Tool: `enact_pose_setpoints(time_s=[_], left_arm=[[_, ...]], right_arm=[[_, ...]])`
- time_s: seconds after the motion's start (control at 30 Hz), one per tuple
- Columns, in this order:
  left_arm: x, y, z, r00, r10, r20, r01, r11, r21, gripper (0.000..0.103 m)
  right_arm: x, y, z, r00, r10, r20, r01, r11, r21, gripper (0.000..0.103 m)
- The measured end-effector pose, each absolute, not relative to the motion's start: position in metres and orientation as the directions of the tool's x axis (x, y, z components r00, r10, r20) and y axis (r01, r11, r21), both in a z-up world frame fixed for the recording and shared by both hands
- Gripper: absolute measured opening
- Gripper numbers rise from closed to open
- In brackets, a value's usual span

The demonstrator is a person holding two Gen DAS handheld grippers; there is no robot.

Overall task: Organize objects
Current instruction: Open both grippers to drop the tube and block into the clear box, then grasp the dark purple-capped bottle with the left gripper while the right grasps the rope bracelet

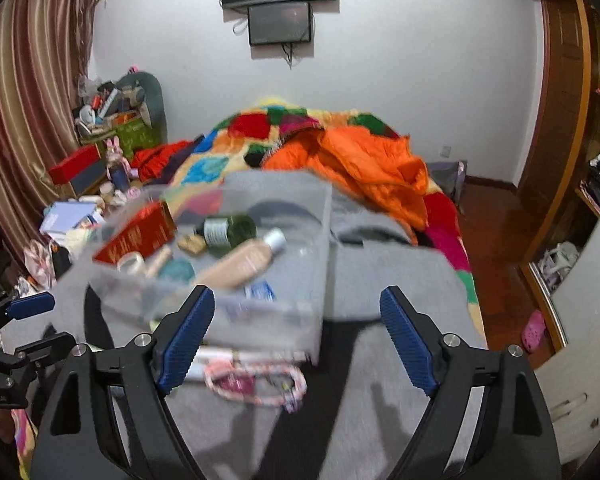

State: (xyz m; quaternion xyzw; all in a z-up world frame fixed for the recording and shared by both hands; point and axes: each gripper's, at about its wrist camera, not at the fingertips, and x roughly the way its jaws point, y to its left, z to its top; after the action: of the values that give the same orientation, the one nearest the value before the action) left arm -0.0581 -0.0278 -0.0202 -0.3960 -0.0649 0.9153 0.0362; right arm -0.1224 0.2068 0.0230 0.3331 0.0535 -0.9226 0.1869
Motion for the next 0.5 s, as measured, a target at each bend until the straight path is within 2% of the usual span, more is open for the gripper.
enact_pose_setpoints(time_s=[0.1, 0.2, 0.37, 0.5], left_arm=[[-0.050, -0.026, -0.032, -0.659, 0.112, -0.743, -0.006, -0.989, -0.145, 0.082], [-0.045, -0.024, -0.040, -0.652, 0.112, -0.750, -0.002, -0.989, -0.146, 0.095], [-0.050, -0.016, -0.048, -0.639, 0.123, -0.759, 0.004, -0.987, -0.164, 0.096], [-0.062, -0.005, -0.059, -0.618, 0.080, -0.782, 0.029, -0.992, -0.124, 0.096]], right_arm=[[-0.118, 0.213, 0.007, -0.677, -0.300, -0.671, 0.378, -0.925, 0.033, 0.083], [-0.116, 0.218, -0.009, -0.655, -0.282, -0.701, 0.372, -0.928, 0.026, 0.083], [-0.122, 0.225, -0.029, -0.641, -0.222, -0.734, 0.323, -0.946, 0.004, 0.082], [-0.124, 0.238, -0.032, -0.651, -0.209, -0.730, 0.285, -0.958, 0.019, 0.081]])
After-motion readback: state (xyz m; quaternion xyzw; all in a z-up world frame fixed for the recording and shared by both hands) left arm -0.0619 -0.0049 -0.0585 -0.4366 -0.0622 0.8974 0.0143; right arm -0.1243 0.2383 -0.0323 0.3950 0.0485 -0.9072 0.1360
